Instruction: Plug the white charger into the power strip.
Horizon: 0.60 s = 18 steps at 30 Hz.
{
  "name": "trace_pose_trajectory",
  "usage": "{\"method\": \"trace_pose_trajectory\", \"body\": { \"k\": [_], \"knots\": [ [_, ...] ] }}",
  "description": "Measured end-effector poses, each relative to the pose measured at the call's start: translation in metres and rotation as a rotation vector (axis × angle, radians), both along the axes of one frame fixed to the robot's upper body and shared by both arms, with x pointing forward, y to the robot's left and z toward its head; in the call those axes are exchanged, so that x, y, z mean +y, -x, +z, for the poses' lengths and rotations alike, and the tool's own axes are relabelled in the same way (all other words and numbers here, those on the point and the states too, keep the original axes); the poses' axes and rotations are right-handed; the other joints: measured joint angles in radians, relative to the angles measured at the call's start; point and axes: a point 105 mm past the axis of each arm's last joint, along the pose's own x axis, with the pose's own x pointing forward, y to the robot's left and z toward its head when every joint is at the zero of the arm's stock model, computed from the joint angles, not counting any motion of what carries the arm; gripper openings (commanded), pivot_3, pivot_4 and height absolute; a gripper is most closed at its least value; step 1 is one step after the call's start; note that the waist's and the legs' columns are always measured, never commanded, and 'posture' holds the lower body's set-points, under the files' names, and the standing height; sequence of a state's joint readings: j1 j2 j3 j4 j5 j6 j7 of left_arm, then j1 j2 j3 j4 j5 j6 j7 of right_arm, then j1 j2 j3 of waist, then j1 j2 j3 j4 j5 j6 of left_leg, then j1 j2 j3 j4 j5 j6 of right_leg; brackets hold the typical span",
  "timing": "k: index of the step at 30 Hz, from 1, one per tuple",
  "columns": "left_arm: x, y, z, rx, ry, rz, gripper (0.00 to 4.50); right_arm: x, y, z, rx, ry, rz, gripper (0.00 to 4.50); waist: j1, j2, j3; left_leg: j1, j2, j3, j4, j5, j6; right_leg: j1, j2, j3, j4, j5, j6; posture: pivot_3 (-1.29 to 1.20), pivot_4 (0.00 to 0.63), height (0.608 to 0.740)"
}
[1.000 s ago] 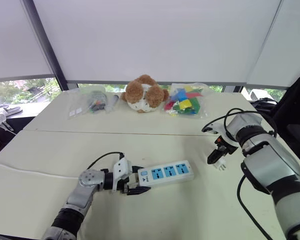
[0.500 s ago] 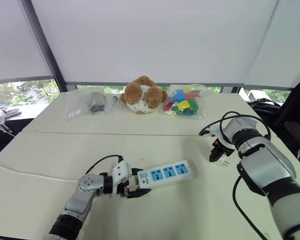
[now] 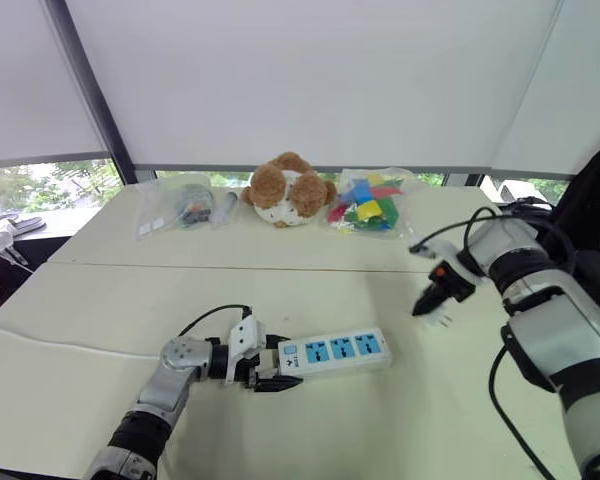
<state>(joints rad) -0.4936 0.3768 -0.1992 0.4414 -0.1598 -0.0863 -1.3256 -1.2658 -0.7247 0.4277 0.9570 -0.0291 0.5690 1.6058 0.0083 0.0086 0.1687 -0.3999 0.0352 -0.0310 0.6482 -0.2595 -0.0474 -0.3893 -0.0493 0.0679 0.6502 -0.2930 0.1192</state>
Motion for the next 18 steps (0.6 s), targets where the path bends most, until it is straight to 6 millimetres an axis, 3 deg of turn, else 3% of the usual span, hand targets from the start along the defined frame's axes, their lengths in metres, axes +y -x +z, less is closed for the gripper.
{"method": "trace_pose_trajectory", "body": {
  "k": [3, 5, 12, 18],
  "knots": [
    [0.001, -0.001, 0.003, 0.04, -0.046, -0.091, 3.03, 0.024, 0.013, 0.015, -0.136, -0.301, 0.126, 0.78, 0.004, -0.001, 0.0, -0.002, 0.0, -0.003, 0.0, 0.0, 0.0, -0.001, 0.001, -0.001, 0.0, -0.001, 0.001, 0.0, 0.15, 0.739],
    [0.004, -0.004, 0.005, 0.061, -0.083, -0.152, 3.03, 0.033, 0.023, 0.01, -0.191, -0.441, 0.153, 0.78, 0.002, -0.001, 0.0, -0.005, 0.0, -0.004, 0.0, 0.0, 0.0, -0.003, 0.002, -0.001, 0.0, -0.001, 0.001, 0.0, 0.15, 0.739],
    [0.016, -0.019, 0.015, 0.095, -0.165, -0.215, 3.03, 0.066, 0.049, 0.001, -0.323, -0.748, 0.165, 0.78, -0.027, -0.003, 0.001, -0.004, 0.0, -0.005, 0.0, 0.0, 0.0, -0.004, 0.003, 0.0, 0.003, -0.001, 0.001, 0.0, 0.15, 0.739],
    [0.025, -0.019, 0.016, 0.101, -0.167, -0.206, 3.03, 0.073, 0.077, -0.052, -0.377, -0.763, 0.076, 0.78, -0.034, -0.006, 0.002, -0.005, 0.001, -0.005, 0.0, 0.0, 0.0, -0.006, 0.003, 0.0, 0.003, -0.001, 0.001, 0.0, 0.15, 0.739]
  ]
}}
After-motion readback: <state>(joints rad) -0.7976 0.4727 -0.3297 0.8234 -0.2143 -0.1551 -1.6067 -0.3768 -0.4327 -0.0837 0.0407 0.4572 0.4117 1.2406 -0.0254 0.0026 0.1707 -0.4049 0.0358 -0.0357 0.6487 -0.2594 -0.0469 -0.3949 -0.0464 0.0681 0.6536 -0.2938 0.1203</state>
